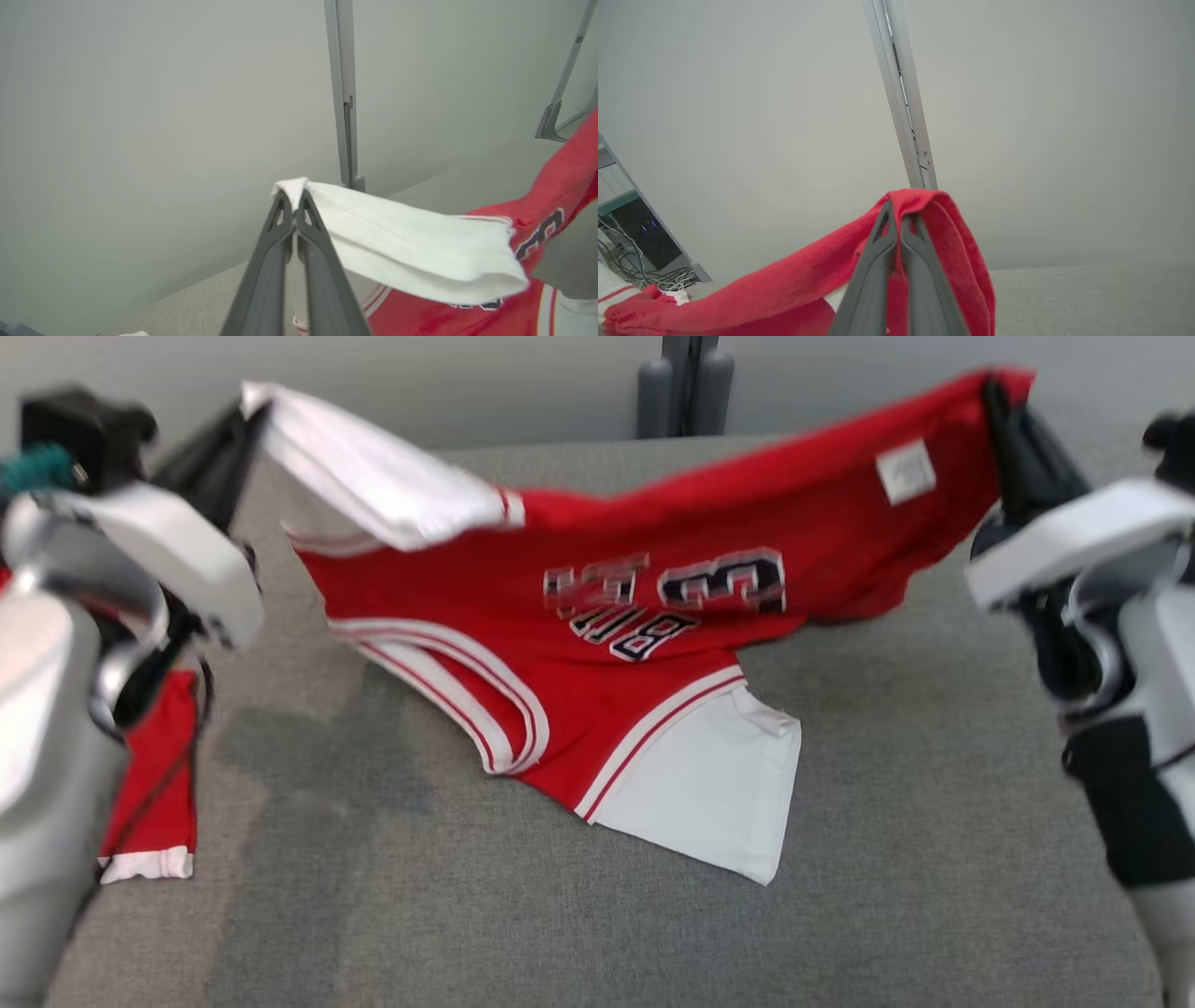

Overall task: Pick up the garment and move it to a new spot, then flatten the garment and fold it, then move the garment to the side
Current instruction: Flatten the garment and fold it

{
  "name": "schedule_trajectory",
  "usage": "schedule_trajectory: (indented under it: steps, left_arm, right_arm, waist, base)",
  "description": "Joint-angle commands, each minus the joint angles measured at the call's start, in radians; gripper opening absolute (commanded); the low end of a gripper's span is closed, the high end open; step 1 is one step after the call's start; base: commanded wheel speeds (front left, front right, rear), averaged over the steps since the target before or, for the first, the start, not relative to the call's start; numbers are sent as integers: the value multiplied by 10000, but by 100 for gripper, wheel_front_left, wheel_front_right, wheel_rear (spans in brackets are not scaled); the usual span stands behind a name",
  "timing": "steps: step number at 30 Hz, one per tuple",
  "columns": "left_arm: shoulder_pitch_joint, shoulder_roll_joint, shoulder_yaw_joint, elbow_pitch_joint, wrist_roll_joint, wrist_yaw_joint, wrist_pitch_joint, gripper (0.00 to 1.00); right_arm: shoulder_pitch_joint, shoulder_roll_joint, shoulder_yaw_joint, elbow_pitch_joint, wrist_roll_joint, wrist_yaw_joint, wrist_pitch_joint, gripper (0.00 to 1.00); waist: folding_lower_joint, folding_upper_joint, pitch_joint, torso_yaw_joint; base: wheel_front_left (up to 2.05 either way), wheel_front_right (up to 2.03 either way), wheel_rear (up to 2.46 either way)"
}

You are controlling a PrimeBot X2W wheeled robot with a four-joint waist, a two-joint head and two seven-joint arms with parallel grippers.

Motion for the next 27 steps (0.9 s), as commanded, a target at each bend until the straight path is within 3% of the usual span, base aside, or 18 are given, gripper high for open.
schedule_trajectory:
  steps: [1,15,21,27]
  left_arm:
    - [-599,109,-43,238,37,-45,-38,0]
    - [-7810,666,-1633,3328,-135,-75,-1011,0]
    - [-9780,414,-1751,4523,-167,-73,-1459,0]
    - [-10802,87,-2013,5368,-389,-72,-1956,0]
  right_arm:
    - [-524,-143,99,165,95,1,-176,0]
    - [-6849,-657,1285,2479,1369,1,-1497,0]
    - [-8620,-975,1419,3329,1515,1,-1858,0]
    - [-9346,-1123,1690,3812,1744,1,-1975,0]
  waist:
    - [0,0,519,-32]
    - [0,0,3385,-63]
    - [0,0,3826,1]
    - [0,0,3802,46]
  base:
    - [0,0,0]
    - [0,0,0]
    - [0,0,0]
    - [0,0,0]
